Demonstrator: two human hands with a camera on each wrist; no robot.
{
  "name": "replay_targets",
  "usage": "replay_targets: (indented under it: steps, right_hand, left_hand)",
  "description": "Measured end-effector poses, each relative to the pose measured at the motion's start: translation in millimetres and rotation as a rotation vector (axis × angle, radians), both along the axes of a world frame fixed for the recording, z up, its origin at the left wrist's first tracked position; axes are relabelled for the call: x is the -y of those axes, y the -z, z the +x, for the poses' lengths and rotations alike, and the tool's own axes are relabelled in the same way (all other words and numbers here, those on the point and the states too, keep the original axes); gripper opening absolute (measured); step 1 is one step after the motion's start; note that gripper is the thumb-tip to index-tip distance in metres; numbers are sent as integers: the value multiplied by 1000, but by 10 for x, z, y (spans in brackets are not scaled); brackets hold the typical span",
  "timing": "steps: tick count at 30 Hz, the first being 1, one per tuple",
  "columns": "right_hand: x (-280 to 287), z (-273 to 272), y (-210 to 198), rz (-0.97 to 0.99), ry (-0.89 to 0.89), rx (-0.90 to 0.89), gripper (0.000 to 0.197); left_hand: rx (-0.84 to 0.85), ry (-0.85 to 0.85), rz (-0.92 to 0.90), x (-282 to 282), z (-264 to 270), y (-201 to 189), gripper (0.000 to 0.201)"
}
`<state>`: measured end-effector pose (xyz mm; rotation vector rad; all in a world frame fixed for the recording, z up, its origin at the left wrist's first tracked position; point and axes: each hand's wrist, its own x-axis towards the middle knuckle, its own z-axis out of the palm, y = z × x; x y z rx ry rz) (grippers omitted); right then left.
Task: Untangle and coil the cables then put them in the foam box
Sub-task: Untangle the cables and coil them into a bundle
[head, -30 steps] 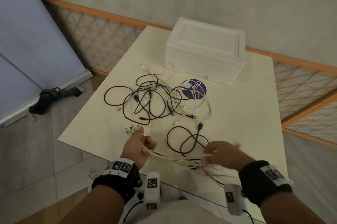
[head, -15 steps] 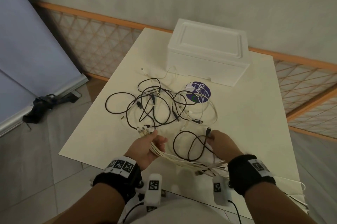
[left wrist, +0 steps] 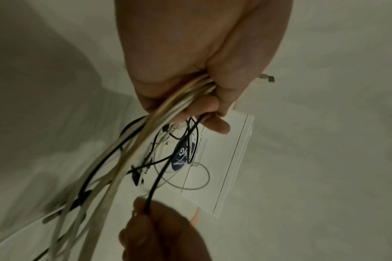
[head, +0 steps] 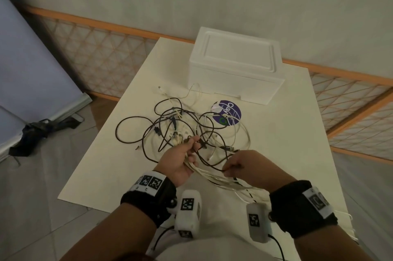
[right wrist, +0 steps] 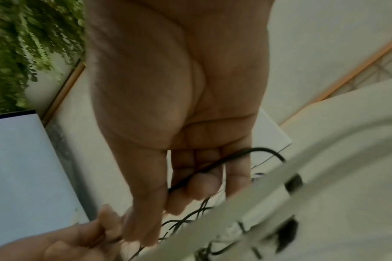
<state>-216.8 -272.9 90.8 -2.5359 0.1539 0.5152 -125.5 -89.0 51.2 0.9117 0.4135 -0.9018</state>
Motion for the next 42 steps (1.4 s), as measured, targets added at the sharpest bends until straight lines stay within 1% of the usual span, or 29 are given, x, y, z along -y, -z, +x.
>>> replay_targets:
  steps: [3,5,7,8,10,14,16,17,19,20,21,23,25,28,31,33,37,42]
  right_hand:
    - [219,-121,123,-194,43,63,11]
    - [338,-185,160,-266,61,28,5]
    - [404,-207,194,-210,43,0,14]
    - [392,-197,192,-192,23,-4,15]
    - [318,-149,156,-173,-6,9,10]
    - [146,-4,118,-1,47,152,25]
    - [26,105,49,58,94,237,24]
    - [-42,167,3,77,112,269,27]
    - [-173,287,-98,138,145,294,39]
    - [-229,337,-140,168,156,308,41]
    - [-267,380,-165,187,168,331,39]
    - [-322,439,-191,189,185,357,24]
    - [-363,464,-198,152,163,338,13]
    - [-378,484,-190,120,143,311,6]
    - [-359,521,-169,126,99,301,13]
    - [-354,530,-160,154,102,328,16]
    - [-336,503,-154,243,236,382,19]
    - [-318,467,-118,297,328,459,14]
  left_hand:
    - [27,-32,14,-19,56,8,21]
    - [48,-63,14,-24,84,10,21]
    - [93,-65,19,-22,101,-5,22]
    - [118,-55,27,-18,106,-17,22]
    - [158,-37,45,-2,110,-37,21]
    - [187,-14,35,23,108,-47,17]
    - [226,22,54,29,92,-55,16]
    - [246,43,66,33,78,-61,16]
    - [273,90,80,38,46,-82,17]
    - [278,122,85,39,31,-97,18]
    - [282,159,91,36,18,-115,18]
    - [277,217,104,14,6,-148,20]
    - [265,230,112,-17,10,-154,21]
    - [255,231,111,-44,5,-132,15]
    - [288,252,132,-48,-12,-103,15]
    - [312,264,139,-36,-17,-110,16]
    - [323,268,152,-10,-10,-128,16]
    - [344,294,176,19,-18,-128,12]
